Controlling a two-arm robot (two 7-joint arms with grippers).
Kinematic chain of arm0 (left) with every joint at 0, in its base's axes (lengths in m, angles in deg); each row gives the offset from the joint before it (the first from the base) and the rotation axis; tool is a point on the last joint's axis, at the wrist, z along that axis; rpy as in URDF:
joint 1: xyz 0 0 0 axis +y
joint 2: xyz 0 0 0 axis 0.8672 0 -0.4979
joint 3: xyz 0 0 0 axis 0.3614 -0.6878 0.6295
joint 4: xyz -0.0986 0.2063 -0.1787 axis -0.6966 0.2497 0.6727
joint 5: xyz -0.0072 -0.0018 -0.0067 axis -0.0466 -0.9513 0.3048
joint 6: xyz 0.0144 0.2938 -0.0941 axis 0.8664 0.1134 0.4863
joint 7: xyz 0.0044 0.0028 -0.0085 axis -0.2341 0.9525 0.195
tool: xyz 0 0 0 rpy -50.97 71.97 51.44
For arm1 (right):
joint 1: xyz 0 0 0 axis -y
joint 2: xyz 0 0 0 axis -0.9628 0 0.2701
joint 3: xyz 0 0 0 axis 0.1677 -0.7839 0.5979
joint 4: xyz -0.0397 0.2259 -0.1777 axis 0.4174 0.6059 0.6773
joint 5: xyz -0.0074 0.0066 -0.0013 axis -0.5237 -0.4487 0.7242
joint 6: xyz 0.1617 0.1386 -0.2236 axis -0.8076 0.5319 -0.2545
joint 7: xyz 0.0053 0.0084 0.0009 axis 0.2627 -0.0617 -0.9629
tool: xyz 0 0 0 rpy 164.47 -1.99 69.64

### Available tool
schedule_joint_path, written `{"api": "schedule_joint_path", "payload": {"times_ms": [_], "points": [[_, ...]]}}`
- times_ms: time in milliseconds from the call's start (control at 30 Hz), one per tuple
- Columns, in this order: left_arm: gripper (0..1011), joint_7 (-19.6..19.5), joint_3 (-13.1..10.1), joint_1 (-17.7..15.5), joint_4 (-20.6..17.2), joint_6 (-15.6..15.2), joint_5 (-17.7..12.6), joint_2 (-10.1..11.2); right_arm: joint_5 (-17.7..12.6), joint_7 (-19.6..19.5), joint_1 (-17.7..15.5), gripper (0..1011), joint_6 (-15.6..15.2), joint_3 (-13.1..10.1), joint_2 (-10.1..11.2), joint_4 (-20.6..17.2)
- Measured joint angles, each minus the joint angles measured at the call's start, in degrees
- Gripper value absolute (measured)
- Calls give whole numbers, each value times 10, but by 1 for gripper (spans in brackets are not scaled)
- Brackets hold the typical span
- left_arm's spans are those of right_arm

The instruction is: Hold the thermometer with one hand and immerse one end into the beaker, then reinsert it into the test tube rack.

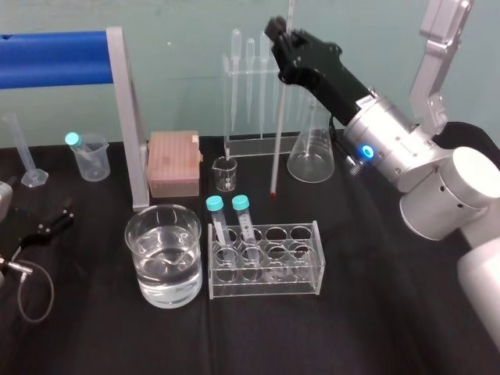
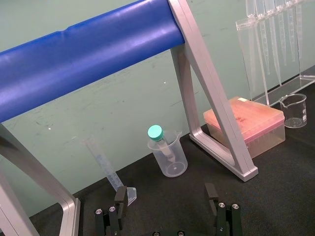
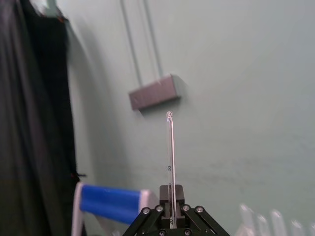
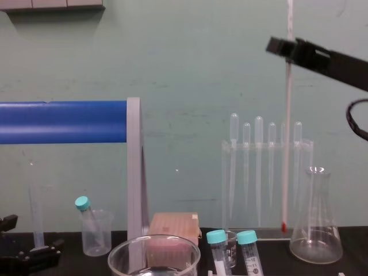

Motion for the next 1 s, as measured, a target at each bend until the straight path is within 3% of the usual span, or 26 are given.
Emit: {"api": "schedule_joint_path", "payload": {"times_ms": [67,333,633,1000], "points": [[1008,0,0,0,0,0,0,0,-15,23,12,55,22,6,-7,11],[1008,0,0,0,0,0,0,0,-56,100,44,55,59,36,-25,46],[1008,0,0,0,0,0,0,0,-92,179,76,55,69,83,-45,84],[1008,0,0,0,0,0,0,0,-100,249,100,55,77,138,-46,125]]}}
